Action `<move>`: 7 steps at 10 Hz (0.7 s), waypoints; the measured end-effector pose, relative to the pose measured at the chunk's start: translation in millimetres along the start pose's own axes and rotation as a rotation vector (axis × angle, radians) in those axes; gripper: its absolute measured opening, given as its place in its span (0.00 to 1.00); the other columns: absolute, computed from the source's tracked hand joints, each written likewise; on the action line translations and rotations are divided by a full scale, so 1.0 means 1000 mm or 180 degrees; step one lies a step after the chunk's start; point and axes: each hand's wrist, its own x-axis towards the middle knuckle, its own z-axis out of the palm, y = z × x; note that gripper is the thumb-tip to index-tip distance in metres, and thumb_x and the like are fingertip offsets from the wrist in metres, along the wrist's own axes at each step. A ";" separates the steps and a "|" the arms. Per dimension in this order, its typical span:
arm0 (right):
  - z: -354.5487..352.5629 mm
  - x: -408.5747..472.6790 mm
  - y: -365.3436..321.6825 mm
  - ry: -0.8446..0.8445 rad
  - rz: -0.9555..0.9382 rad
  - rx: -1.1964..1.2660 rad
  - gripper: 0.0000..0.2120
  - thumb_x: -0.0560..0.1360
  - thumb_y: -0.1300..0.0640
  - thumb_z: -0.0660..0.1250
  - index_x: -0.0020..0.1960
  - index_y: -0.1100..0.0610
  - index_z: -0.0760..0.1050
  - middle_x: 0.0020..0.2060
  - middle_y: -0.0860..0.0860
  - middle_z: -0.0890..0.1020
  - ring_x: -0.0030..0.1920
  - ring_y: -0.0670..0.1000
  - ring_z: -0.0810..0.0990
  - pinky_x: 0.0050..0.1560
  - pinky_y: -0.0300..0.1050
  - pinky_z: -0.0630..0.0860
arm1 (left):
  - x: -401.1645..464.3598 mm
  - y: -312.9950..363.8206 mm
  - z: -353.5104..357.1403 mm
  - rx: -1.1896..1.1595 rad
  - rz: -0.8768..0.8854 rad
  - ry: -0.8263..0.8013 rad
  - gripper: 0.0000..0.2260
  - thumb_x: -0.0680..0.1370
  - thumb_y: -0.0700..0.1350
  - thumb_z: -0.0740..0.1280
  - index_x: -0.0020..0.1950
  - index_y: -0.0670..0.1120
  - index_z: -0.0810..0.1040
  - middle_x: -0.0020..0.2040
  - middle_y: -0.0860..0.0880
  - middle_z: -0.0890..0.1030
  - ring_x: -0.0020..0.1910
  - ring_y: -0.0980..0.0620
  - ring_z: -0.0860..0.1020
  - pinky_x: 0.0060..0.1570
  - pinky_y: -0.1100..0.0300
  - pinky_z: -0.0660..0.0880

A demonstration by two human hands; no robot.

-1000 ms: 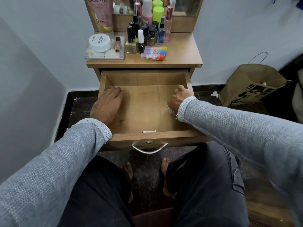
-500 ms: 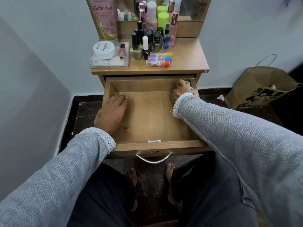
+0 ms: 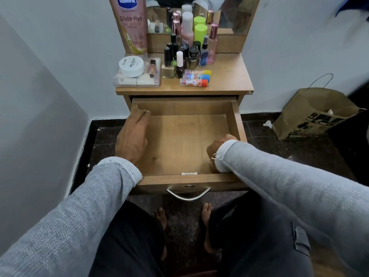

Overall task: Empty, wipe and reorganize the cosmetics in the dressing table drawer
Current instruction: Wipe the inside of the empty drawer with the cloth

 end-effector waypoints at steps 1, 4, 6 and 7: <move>-0.076 -0.082 -0.019 -0.0188 0.0298 0.0469 0.10 0.73 0.50 0.71 0.49 0.56 0.77 0.39 0.51 0.80 0.38 0.51 0.79 0.44 0.46 0.78 | 0.001 -0.004 0.002 -0.0201 -0.0433 0.0101 0.27 0.73 0.25 0.61 0.71 0.40 0.72 0.70 0.43 0.72 0.69 0.43 0.71 0.68 0.47 0.70; -0.075 -0.029 -0.034 0.0963 0.0565 0.1067 0.22 0.75 0.58 0.67 0.67 0.57 0.66 0.60 0.59 0.77 0.61 0.60 0.75 0.60 0.56 0.75 | 0.004 -0.008 0.003 -0.0552 -0.0598 0.0312 0.22 0.75 0.28 0.64 0.68 0.41 0.74 0.65 0.43 0.77 0.64 0.45 0.75 0.66 0.50 0.72; -0.102 0.000 -0.074 0.1117 0.0305 0.1100 0.21 0.76 0.60 0.62 0.69 0.56 0.68 0.66 0.57 0.73 0.67 0.61 0.69 0.63 0.59 0.72 | 0.006 -0.010 0.006 -0.0620 -0.0613 0.0355 0.23 0.75 0.27 0.63 0.69 0.41 0.75 0.66 0.42 0.77 0.65 0.45 0.75 0.66 0.49 0.72; -0.114 0.018 -0.109 0.1259 -0.0179 0.1136 0.21 0.77 0.58 0.60 0.69 0.56 0.68 0.68 0.56 0.71 0.69 0.60 0.67 0.67 0.58 0.68 | 0.007 -0.020 0.013 -0.0556 -0.0520 0.0347 0.17 0.78 0.33 0.62 0.66 0.43 0.76 0.62 0.44 0.79 0.62 0.45 0.77 0.63 0.50 0.74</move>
